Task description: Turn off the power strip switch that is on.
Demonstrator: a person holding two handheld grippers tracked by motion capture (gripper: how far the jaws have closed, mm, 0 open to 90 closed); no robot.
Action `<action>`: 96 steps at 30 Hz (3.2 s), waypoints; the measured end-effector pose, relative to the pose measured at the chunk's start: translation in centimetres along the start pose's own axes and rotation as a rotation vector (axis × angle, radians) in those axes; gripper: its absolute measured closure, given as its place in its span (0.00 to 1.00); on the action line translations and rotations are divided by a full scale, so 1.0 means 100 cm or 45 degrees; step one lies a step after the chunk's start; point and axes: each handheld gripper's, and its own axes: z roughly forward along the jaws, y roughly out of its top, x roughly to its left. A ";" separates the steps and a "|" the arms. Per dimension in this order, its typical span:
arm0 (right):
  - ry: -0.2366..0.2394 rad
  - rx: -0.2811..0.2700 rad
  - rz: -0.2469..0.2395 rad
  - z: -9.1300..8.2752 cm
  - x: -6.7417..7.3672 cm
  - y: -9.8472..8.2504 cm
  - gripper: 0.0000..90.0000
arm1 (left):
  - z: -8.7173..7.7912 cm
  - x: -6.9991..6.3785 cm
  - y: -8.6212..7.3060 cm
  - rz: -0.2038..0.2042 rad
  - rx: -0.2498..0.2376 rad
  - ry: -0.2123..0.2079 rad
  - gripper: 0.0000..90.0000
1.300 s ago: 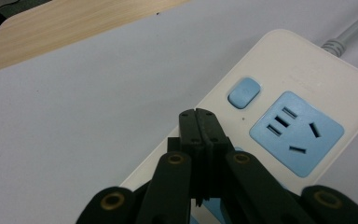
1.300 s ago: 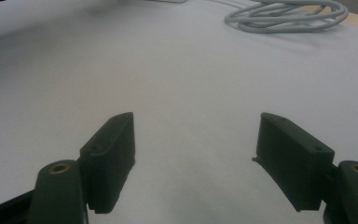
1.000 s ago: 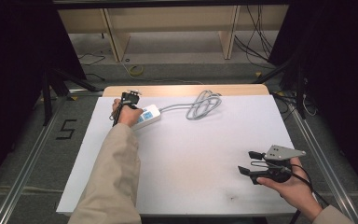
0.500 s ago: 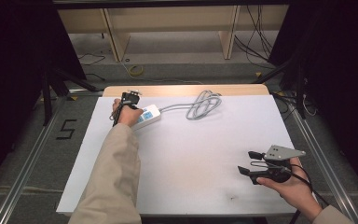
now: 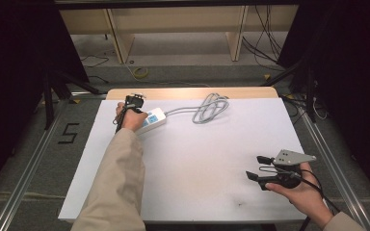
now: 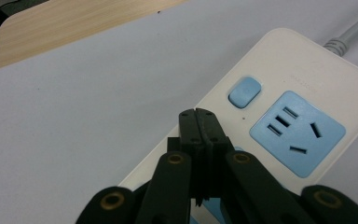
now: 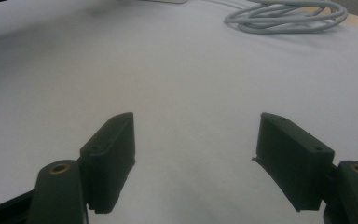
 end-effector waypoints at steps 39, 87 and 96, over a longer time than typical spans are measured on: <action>-0.011 -0.019 -0.004 -0.003 0.000 0.002 0.32 | -0.001 0.000 0.001 0.059 0.006 0.001 1.00; -0.014 -0.012 -0.002 0.000 -0.001 0.002 0.32 | -0.072 0.007 -0.015 -0.004 -0.159 -0.211 0.26; -0.017 -0.018 0.007 0.000 -0.001 0.002 0.32 | -0.099 -0.007 -0.029 0.048 -0.255 -0.265 0.22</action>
